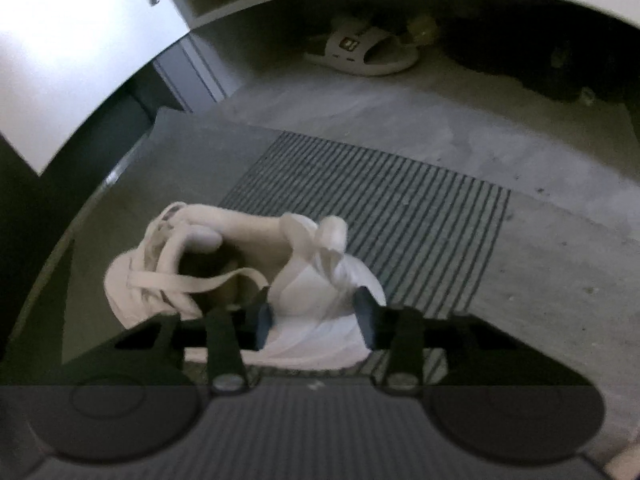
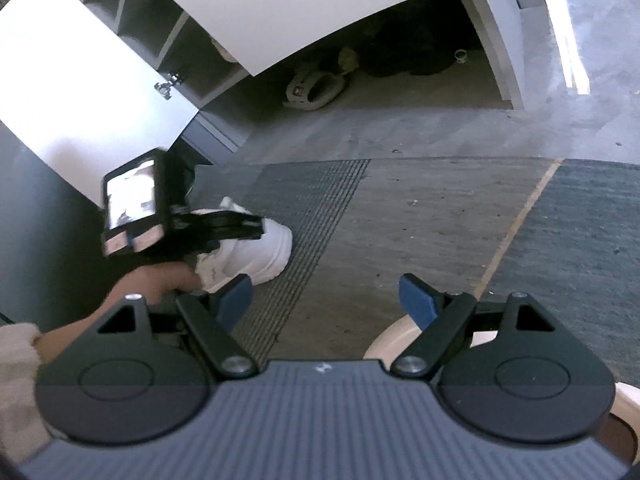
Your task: Organize scattered shoes
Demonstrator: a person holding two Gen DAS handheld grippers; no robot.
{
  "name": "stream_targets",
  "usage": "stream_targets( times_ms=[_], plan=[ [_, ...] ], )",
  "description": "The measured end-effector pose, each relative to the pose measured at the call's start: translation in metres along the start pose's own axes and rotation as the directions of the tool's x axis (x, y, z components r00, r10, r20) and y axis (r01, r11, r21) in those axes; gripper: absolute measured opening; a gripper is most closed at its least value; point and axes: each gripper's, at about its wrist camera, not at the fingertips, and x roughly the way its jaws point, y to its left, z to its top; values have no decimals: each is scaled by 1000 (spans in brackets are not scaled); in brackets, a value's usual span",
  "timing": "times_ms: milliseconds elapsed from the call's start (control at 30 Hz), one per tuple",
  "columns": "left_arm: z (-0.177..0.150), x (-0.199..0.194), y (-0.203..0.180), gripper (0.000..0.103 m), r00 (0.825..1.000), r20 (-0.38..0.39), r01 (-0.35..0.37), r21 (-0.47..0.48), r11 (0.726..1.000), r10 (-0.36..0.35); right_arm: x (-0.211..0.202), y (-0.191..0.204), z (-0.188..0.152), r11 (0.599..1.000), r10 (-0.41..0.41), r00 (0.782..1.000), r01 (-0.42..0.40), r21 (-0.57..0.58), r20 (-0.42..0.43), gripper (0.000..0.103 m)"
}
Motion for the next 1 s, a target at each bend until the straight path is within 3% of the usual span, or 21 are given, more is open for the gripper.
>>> stream_targets(
  times_ms=[200, 400, 500, 600, 633, 667, 800, 1000],
  plan=[
    [-41, -49, 2, 43, 994, -51, 102, 134, 986, -96, -9, 7, -10, 999, 31, 1000, -31, 11, -2, 83],
    [-97, -101, -18, 39, 971, -133, 225, 228, 947, -199, -25, 9, -15, 999, 37, 999, -37, -15, 5, 83],
    [-121, -107, -29, 43, 969, -153, 225, 217, 950, -194, -31, 8, -15, 999, 30, 1000, -30, -17, -1, 83],
    [-121, -110, -25, 54, 974, -122, 207, 121, 971, -193, -38, 9, -18, 998, 38, 999, -38, -46, 0, 83],
    [-119, -111, -22, 70, 974, -112, 204, 76, 976, -195, -40, 9, -19, 998, 37, 999, -37, -60, 0, 83],
    [-118, -115, -18, 75, 975, -100, 203, 27, 979, -199, -41, 10, -20, 996, 34, 999, -34, -78, 0, 83],
    [-115, -148, -6, 80, 984, -36, 174, -24, 984, -175, -41, 8, -23, 996, 12, 1000, -11, -92, 3, 83],
    [-137, -223, 35, 83, 991, 6, 133, -126, 983, -133, -40, 17, -44, 995, -20, 999, 24, -94, 36, 84]
  ],
)
